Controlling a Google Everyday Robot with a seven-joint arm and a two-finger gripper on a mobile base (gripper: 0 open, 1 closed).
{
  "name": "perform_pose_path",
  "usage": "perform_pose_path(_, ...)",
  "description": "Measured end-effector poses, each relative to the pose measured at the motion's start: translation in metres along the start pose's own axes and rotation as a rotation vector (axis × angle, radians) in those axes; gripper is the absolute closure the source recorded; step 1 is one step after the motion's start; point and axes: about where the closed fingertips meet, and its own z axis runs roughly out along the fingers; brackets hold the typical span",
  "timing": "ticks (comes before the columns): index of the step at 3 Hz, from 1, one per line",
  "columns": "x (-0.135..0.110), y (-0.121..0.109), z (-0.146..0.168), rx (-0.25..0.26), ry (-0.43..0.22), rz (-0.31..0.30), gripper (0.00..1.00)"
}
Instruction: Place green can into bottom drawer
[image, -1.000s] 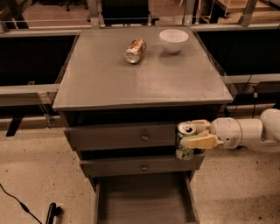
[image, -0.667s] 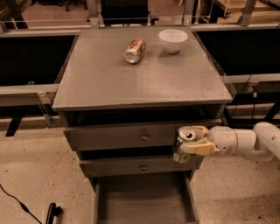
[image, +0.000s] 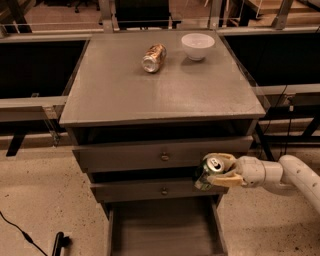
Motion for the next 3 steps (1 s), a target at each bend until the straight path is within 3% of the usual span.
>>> perform_pose_path(1,0.0,0.0,0.0,0.0,0.0,0.0,1.0)
perform_pose_path(2,0.038,0.005,-0.003,0.02,0.105,0.049,1.0)
perform_pose_path(3,0.116,0.034,-0.01,0.008,0.247,0.089,1.0)
